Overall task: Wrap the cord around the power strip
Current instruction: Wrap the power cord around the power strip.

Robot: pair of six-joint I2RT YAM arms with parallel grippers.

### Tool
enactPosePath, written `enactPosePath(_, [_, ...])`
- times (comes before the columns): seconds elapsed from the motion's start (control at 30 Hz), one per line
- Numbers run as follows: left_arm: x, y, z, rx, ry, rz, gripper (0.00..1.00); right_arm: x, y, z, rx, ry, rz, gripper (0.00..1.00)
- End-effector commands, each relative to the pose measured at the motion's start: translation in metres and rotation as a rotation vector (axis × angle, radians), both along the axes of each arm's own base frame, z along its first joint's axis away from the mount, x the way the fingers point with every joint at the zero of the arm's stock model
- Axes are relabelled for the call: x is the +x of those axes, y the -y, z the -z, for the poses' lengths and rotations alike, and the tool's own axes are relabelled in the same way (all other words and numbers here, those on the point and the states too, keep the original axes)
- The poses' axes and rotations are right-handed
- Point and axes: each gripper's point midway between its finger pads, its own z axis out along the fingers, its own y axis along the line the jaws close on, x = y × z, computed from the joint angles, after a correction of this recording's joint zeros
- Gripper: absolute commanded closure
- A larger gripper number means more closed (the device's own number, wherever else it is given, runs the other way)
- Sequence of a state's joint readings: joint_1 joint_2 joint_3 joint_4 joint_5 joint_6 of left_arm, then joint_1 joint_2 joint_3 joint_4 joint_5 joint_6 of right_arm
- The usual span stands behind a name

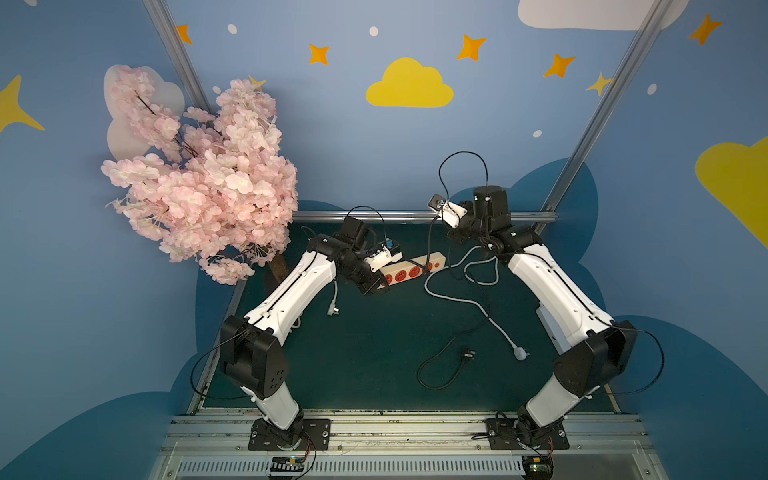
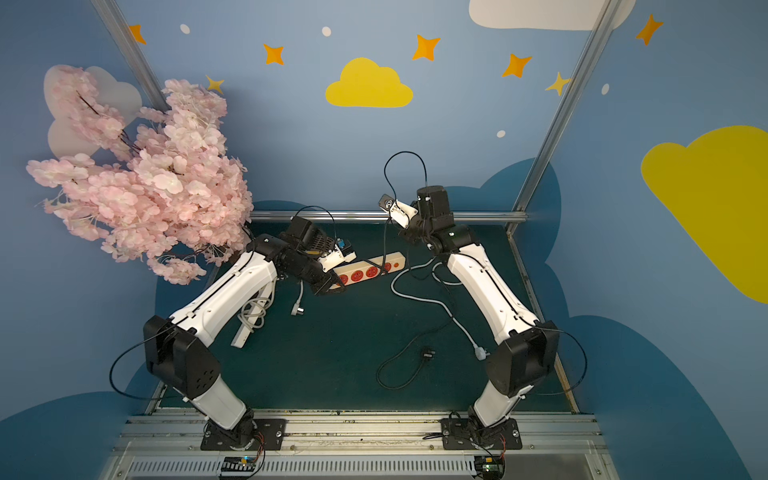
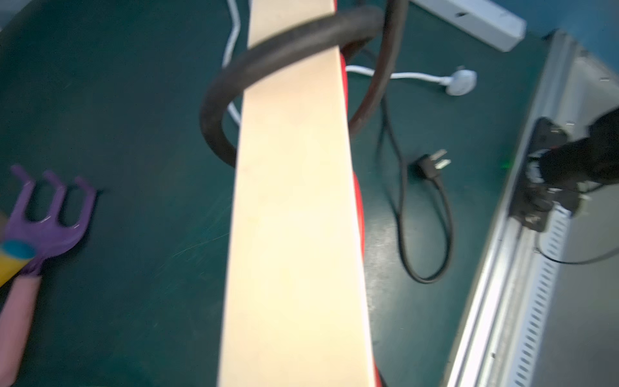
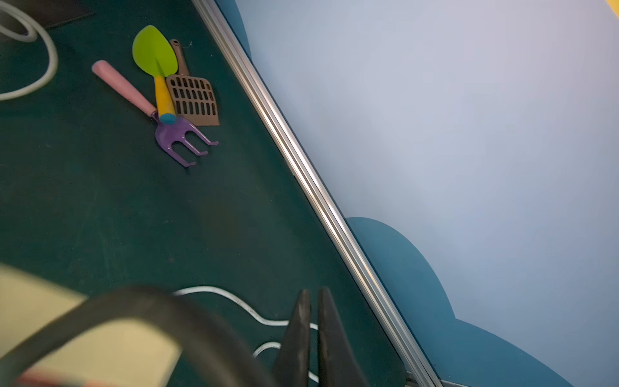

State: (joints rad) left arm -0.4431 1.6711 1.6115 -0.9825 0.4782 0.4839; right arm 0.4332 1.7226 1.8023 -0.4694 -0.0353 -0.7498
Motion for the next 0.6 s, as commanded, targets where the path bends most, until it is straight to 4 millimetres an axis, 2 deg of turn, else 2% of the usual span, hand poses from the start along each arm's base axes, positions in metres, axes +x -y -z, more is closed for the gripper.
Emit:
enactPosePath(0.0, [-0.058, 0.027, -0.036, -0.206, -0.105, 0.222, 0.97, 0.022, -0.003, -0.012, 0.088, -0.017, -0.051, 1.0])
enactPosePath(0.1, [-0.067, 0.036, -0.056, -0.31, -0.121, 0.273, 0.98, 0.043, -0.002, 0.0, 0.149, -0.091, -0.078, 1.0])
enactPosePath(0.2, [-0.072, 0.042, -0.075, -0.408, -0.118, 0.312, 0.97, 0.053, 0.0, 0.012, 0.236, -0.182, -0.125, 1.0])
enactPosePath(0.3, [-0.067, 0.044, -0.091, -0.479, -0.071, 0.31, 0.97, 0.059, 0.001, 0.029, 0.324, -0.276, -0.164, 1.0])
enactPosePath(0.37, [-0.061, 0.042, -0.104, -0.535, -0.026, 0.298, 0.97, 0.064, 0.002, 0.04, 0.383, -0.323, -0.164, 0.95])
enactPosePath(0.57, [-0.04, 0.037, -0.147, -0.705, 0.11, 0.249, 0.97, 0.082, 0.001, 0.07, 0.541, -0.396, -0.106, 0.71])
